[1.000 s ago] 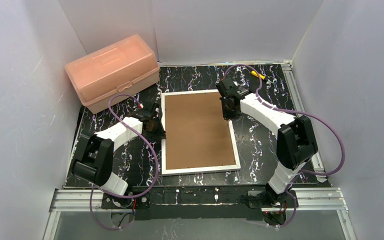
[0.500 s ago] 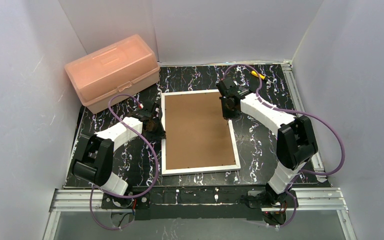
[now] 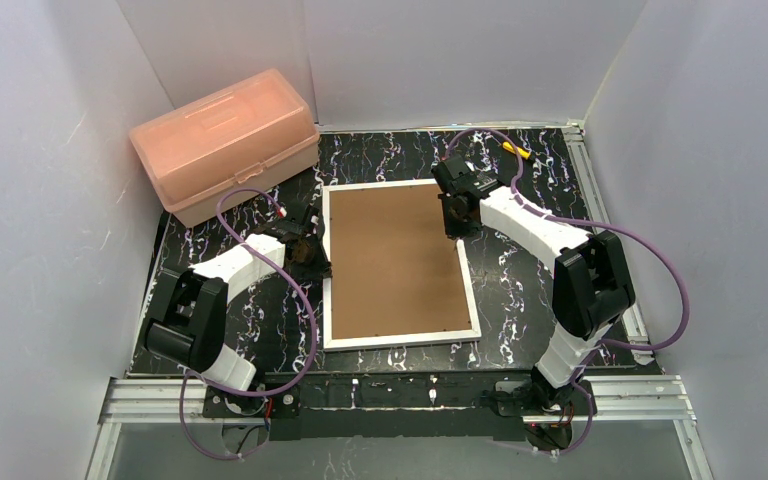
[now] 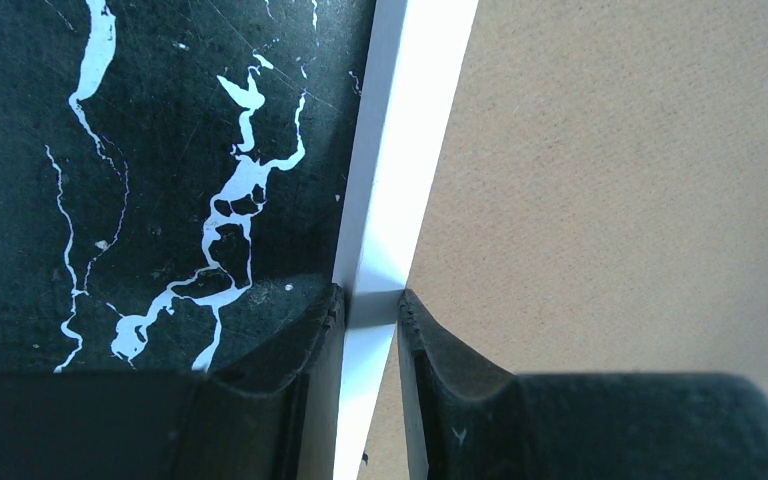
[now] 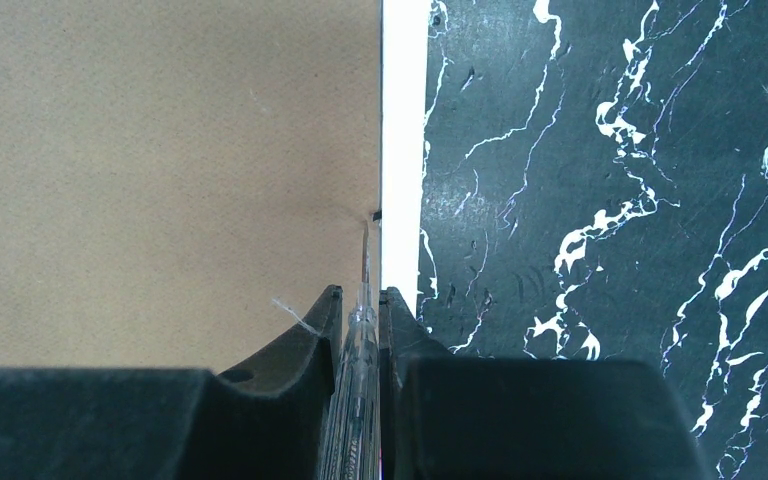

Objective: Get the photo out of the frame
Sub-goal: Release the photo frame item from the photo frame.

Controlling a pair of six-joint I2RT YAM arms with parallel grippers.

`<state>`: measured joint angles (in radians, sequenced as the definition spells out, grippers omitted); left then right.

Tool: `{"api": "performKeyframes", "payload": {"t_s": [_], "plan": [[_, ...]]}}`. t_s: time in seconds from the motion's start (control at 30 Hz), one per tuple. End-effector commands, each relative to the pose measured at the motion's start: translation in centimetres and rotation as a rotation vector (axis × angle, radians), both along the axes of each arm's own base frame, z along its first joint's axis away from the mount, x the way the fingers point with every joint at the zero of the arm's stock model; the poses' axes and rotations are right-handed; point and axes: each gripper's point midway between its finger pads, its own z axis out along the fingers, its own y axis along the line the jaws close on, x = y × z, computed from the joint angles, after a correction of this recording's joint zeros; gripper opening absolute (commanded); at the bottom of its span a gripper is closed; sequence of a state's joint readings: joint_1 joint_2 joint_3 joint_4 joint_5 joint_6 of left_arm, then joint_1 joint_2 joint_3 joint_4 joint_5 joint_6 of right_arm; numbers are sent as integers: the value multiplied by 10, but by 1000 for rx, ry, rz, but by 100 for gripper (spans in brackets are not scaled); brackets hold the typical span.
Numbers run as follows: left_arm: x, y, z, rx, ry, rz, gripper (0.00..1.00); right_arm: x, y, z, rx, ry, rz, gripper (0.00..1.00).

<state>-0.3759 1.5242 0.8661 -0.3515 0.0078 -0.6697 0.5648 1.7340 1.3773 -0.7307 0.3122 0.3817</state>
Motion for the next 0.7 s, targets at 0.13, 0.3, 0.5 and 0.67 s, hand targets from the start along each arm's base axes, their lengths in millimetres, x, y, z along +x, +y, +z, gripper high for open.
{"api": "performKeyframes", "payload": {"t_s": [0.13,0.3,0.5,0.67], "plan": [[-15,22,-10,99,61,19,8,3,-9,-5,-50,-1,-27,1],[-15,24,-10,107,63,25,8,3,-14,-1,-68,-9,-39,1],[-16,27,-8,120,59,44,3,4,-17,3,-82,-22,-51,1],[-16,29,-7,125,59,45,3,4,-18,3,-88,-18,-52,1]]}}
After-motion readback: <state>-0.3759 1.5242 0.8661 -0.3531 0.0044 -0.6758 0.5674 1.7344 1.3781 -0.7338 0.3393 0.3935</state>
